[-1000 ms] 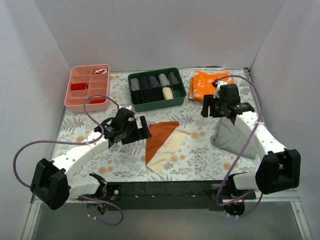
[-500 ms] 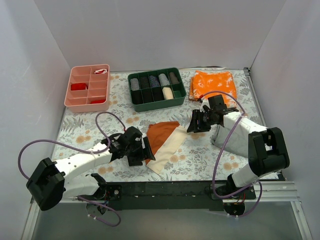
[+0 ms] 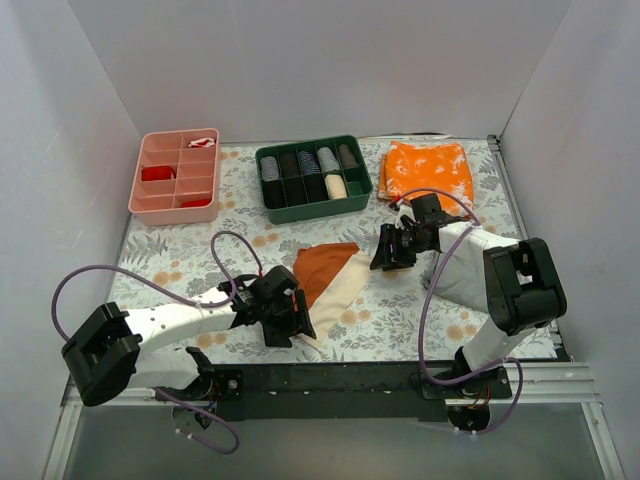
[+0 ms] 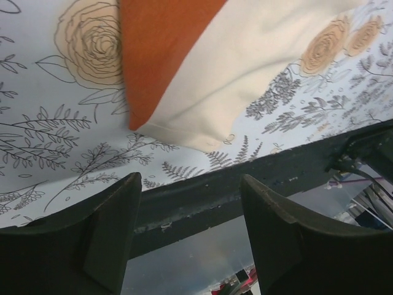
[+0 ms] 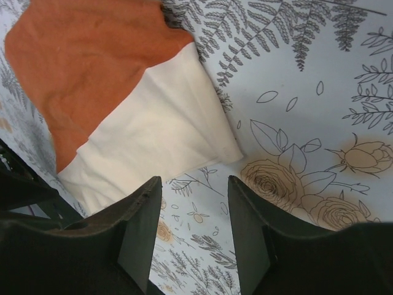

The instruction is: Roll the underwear

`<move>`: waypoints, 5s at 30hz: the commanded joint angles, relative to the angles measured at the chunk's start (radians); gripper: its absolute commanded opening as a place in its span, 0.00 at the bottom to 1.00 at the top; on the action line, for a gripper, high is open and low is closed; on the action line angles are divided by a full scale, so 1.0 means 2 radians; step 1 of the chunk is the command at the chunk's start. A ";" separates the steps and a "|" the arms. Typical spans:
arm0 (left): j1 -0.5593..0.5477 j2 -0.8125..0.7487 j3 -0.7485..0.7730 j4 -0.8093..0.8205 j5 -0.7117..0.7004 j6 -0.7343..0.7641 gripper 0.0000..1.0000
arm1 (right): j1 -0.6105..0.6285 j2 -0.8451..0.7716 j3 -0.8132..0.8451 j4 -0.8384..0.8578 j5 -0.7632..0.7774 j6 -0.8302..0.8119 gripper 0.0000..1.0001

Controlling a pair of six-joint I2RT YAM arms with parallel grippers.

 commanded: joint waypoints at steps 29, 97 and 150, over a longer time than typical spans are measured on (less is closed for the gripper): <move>-0.001 0.082 0.030 0.016 -0.076 -0.011 0.03 | 0.000 0.067 0.047 0.023 -0.004 0.004 0.10; 0.148 0.016 0.137 -0.006 -0.128 0.046 0.01 | -0.011 -0.080 0.075 -0.061 -0.056 0.016 0.01; 0.314 0.133 0.042 0.181 0.023 0.144 0.37 | 0.031 0.045 0.013 0.064 0.101 0.055 0.01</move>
